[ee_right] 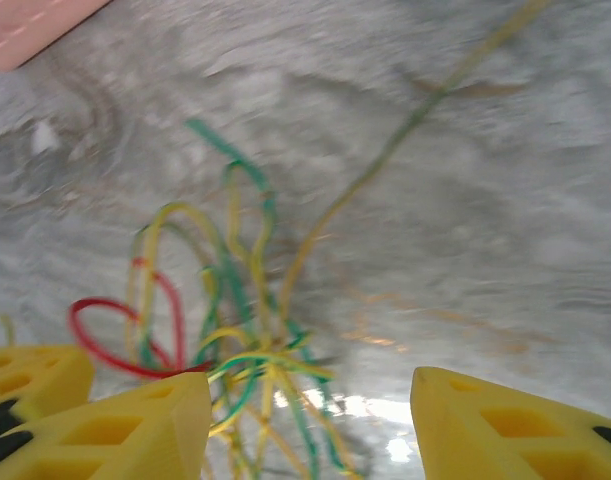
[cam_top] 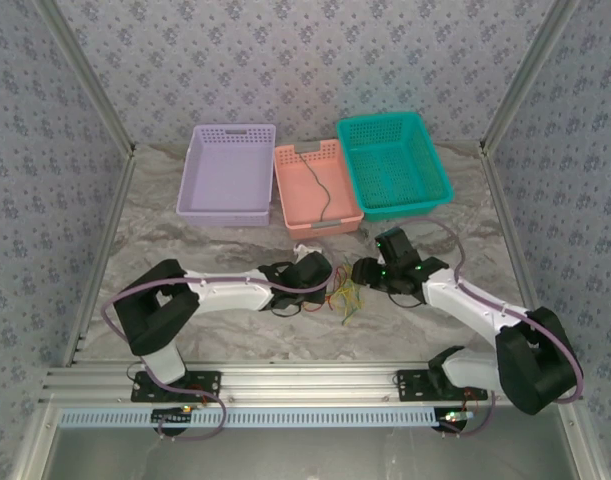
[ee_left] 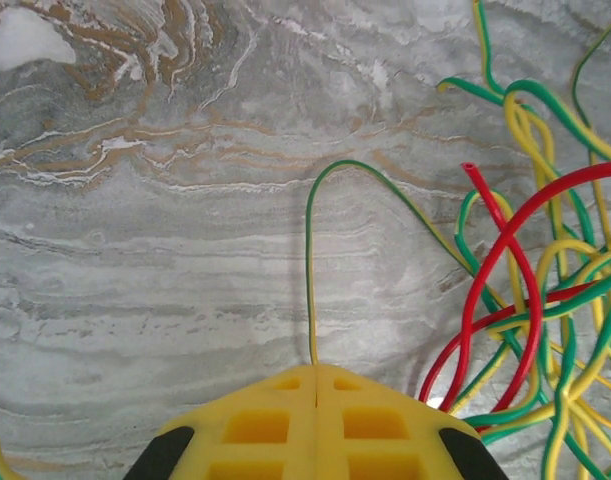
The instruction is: Untangle the cables
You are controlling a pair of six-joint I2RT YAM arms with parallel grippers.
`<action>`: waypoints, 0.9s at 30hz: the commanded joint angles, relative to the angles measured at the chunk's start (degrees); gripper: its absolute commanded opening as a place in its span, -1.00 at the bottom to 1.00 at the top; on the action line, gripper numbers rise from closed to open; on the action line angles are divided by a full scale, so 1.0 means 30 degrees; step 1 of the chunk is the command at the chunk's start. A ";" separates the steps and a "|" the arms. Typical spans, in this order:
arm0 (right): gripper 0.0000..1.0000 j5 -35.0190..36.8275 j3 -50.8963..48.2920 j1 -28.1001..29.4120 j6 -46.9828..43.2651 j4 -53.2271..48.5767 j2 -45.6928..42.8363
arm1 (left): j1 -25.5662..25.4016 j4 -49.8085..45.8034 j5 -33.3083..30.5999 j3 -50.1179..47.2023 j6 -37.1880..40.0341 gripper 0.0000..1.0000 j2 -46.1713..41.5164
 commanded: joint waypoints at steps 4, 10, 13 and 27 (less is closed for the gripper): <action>0.02 0.1219 0.1067 0.1612 -0.0274 0.0209 0.0442 | -0.0174 0.0589 0.0633 -0.0714 0.0378 -1.00 -0.2168; -0.14 0.1005 0.2629 0.1661 -0.1428 -0.0002 0.2552 | -0.0355 0.0248 0.2177 -0.0704 0.1030 -0.63 -0.2365; -0.27 0.0687 0.3627 0.1661 -0.2049 -0.0142 0.3985 | -0.0440 0.0132 0.2288 -0.0749 0.1140 -0.51 -0.1755; -1.00 0.1896 0.4368 0.1756 -0.2114 -0.1520 0.2928 | -0.0469 0.0232 0.0089 0.0057 0.1440 -0.46 0.2382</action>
